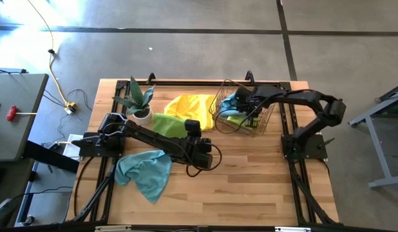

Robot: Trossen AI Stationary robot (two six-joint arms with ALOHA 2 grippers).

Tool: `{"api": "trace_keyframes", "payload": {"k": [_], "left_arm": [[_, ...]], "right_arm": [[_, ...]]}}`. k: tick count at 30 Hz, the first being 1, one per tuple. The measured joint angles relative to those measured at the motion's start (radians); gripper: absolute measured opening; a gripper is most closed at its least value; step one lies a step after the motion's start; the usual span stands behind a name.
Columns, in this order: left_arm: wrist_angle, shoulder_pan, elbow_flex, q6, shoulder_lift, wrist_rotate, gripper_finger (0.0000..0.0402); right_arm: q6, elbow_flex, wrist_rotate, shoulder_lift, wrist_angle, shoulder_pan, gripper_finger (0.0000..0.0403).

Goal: Fold microfiber towels
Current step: Put the right blue microfiber towel into the wire basket

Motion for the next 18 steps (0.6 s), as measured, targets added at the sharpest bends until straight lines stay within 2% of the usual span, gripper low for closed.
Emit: {"api": "trace_keyframes", "payload": {"k": [7,13,18], "left_arm": [[0.000,-0.004,0.000,-0.003,0.000,0.000,0.0051],[-0.002,-0.013,0.000,-0.018,0.000,0.001,0.0051],[-0.003,-0.020,0.000,-0.019,0.000,0.022,0.0051]], "right_arm": [[0.200,0.066,-0.174,0.000,-0.134,0.082,0.0002],[0.222,0.066,-0.199,0.000,-0.122,0.140,0.0017],[0.221,0.066,-0.177,0.000,-0.122,0.162,0.0061]]}}
